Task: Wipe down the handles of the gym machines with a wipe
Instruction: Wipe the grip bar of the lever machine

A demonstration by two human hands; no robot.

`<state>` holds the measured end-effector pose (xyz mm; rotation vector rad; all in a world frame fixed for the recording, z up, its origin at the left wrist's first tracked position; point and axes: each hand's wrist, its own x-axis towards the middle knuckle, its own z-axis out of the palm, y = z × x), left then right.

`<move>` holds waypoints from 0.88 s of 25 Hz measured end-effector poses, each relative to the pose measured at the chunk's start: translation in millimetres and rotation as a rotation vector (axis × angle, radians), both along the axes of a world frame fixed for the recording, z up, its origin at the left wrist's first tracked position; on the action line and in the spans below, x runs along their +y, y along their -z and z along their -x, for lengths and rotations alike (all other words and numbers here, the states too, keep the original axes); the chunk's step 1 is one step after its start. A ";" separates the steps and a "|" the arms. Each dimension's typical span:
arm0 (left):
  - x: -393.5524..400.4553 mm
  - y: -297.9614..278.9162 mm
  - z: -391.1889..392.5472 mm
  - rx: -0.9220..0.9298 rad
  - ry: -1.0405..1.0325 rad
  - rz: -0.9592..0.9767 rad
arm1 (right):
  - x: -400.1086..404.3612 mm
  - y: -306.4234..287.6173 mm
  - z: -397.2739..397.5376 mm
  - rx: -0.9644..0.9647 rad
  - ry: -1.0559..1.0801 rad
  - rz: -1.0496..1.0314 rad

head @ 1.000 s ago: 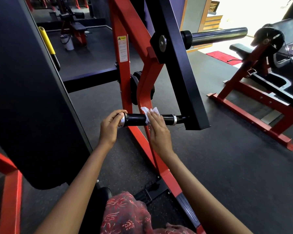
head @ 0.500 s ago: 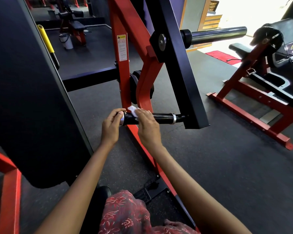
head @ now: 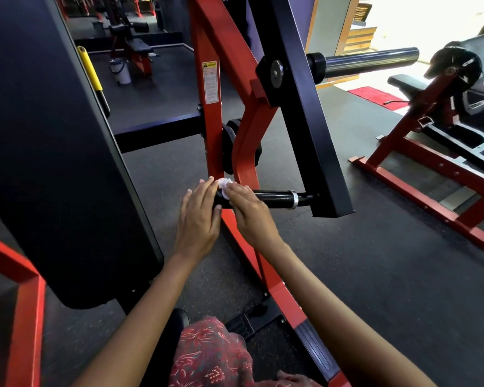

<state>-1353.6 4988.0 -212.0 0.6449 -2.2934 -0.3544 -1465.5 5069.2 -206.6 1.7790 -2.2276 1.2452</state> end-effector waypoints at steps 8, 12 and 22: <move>15.6 -1.1 7.9 -0.323 -0.227 0.170 | 19.6 8.3 29.6 0.075 0.050 -0.011; 15.5 -2.7 5.4 -0.372 -0.274 0.246 | -7.8 -12.8 -0.5 -0.016 -0.077 -0.045; 19.2 -7.5 5.7 -0.395 -0.260 0.136 | 63.0 -17.7 84.3 -0.015 0.127 -0.083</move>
